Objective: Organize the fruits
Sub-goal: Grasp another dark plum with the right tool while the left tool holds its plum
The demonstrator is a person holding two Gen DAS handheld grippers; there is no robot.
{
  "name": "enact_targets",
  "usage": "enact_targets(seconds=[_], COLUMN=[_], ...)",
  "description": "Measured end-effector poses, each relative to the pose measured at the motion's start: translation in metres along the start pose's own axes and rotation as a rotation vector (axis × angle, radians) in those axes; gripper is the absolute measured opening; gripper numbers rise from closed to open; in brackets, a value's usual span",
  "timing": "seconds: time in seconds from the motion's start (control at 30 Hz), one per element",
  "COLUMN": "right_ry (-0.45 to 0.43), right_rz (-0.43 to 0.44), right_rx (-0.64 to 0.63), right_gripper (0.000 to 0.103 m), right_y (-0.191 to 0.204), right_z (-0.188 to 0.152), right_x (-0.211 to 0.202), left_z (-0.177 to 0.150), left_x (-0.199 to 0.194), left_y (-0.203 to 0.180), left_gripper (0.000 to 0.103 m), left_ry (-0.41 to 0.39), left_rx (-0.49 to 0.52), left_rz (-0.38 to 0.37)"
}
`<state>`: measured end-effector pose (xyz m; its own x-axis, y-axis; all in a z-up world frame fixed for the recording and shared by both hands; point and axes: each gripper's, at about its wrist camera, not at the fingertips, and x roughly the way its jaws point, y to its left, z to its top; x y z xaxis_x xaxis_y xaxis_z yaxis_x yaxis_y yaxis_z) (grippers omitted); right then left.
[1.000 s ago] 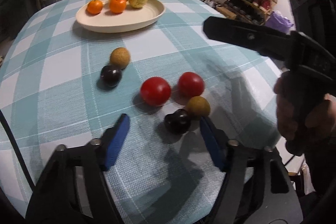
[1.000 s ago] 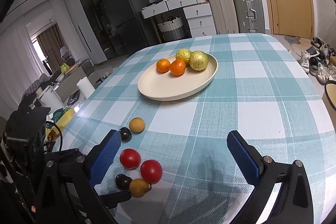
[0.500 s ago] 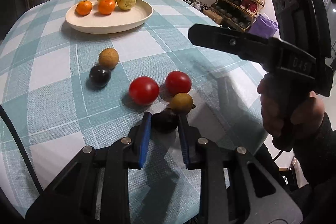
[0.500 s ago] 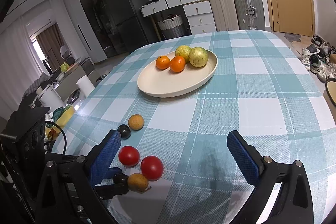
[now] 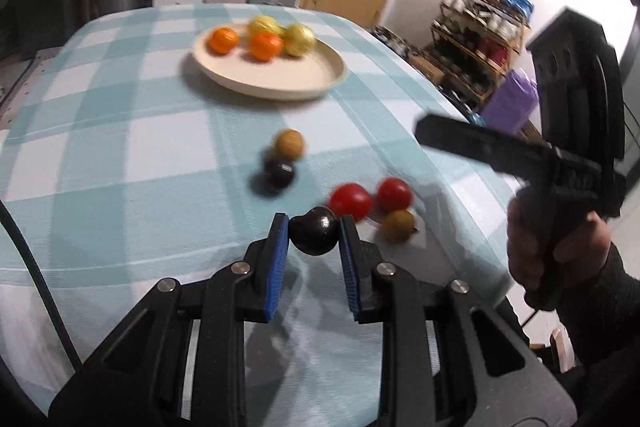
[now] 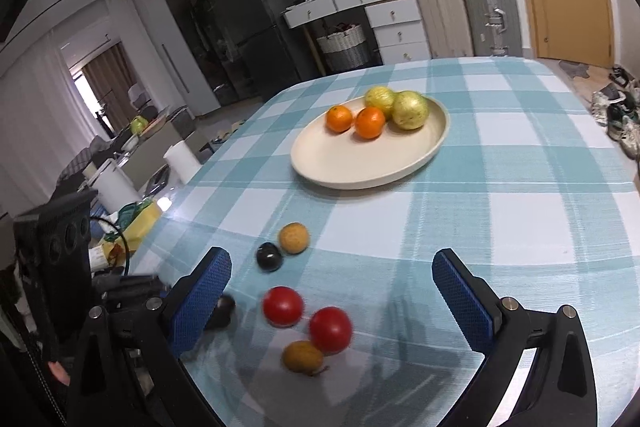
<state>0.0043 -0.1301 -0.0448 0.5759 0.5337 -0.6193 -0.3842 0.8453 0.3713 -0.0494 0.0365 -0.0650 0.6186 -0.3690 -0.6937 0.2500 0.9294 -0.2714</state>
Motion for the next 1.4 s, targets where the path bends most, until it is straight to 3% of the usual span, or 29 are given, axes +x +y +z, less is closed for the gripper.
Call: enact_targets(seconds=[0.47, 0.6, 0.9, 1.03, 1.2, 1.4], right_ry=[0.136, 0.171, 0.188, 0.186, 0.172, 0.160], right_rz=[0.064, 0.053, -0.006, -0.024, 0.001, -0.022], right_rx=[0.016, 0.015, 0.021, 0.024, 0.020, 0.003], right_gripper=[0.101, 0.090, 0.077, 0.060, 0.054, 0.027], right_y=[0.038, 0.046, 0.053, 0.055, 0.059, 0.061], right_z=[-0.001, -0.003, -0.005, -0.004, -0.005, -0.008], right_x=[0.049, 0.065, 0.088, 0.093, 0.097, 0.096], left_z=[0.001, 0.001, 0.000, -0.002, -0.003, -0.001], left_x=[-0.035, -0.034, -0.026, -0.021, -0.019, -0.020], left_y=[0.060, 0.067, 0.079, 0.085, 0.087, 0.087], left_gripper=[0.023, 0.023, 0.023, 0.023, 0.023, 0.023], left_ry=[-0.058, -0.058, -0.050, -0.040, -0.038, -0.047], left_rx=[-0.134, -0.146, -0.163, -0.182, -0.187, -0.194], left_rz=[0.053, 0.041, 0.019, 0.009, 0.001, 0.004])
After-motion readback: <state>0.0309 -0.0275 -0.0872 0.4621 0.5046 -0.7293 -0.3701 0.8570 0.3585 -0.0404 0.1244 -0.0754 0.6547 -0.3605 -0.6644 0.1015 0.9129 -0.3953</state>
